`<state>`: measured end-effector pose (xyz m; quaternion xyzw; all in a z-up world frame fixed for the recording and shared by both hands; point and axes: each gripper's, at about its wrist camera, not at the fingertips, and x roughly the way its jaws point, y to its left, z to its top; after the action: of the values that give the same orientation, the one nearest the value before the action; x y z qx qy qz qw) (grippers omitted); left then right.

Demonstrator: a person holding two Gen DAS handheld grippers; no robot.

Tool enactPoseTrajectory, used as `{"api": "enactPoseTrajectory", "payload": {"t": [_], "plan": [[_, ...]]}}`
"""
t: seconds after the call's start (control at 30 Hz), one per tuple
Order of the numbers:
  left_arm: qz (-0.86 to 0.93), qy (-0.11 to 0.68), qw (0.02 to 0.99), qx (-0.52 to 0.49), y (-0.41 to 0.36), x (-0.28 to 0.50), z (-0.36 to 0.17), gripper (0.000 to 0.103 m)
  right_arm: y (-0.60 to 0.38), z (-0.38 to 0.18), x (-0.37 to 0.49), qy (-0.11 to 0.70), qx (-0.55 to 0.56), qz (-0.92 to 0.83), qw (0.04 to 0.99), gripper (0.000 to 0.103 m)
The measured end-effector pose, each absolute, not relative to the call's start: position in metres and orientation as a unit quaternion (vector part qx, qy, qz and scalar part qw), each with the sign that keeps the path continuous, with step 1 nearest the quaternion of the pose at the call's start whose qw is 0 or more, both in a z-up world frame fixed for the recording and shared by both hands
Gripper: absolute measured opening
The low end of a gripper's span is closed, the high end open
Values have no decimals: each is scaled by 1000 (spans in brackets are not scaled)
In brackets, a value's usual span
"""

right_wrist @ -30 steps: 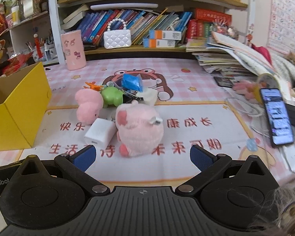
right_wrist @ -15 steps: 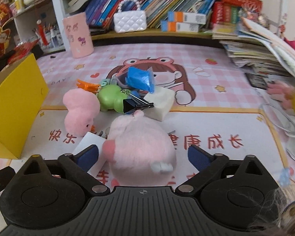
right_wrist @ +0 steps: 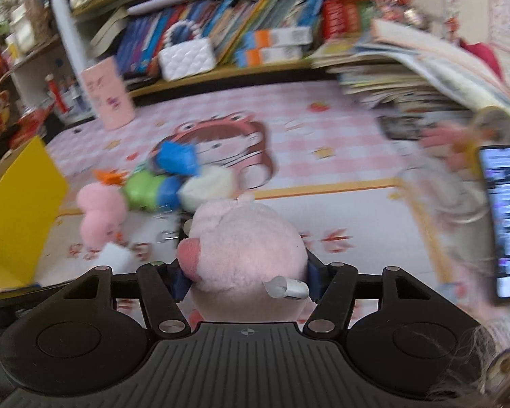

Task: Organize objects
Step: 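Grasp the pink plush pig with the right tool while the left tool grasps the white charger, then carry the pig and the charger over the yellow box with both tools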

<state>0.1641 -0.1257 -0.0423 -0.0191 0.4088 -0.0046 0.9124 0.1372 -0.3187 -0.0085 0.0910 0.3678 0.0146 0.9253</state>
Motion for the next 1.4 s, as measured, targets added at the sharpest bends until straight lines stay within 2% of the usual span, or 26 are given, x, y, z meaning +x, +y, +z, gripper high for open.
{"api": "enactPoseTrajectory", "payload": {"t": [0.07,0.13,0.17,0.3,0.5,0.8,1.17,1.4], "plan": [[-14,408,913,22,-141,172,-49,95,-329,-7,132,363,90,1,927,60],[-22,421,906,46,-149,182,-57,81,-336,-7,128,361,91,-6,928,60],[-28,426,903,46,-150,185,-61,79,-339,-7,127,361,91,-8,928,60],[-57,408,911,36,-150,187,-60,42,-339,-5,122,353,79,-4,932,60],[-70,419,905,-19,-134,173,-47,41,-328,2,113,342,62,3,938,60],[-62,374,921,-87,-73,116,-9,42,-282,5,107,349,60,26,935,60],[-23,357,930,-89,34,64,3,42,-172,3,76,361,54,72,928,60],[-27,372,924,-79,88,24,-4,42,-103,-6,39,376,45,90,921,61]]}}
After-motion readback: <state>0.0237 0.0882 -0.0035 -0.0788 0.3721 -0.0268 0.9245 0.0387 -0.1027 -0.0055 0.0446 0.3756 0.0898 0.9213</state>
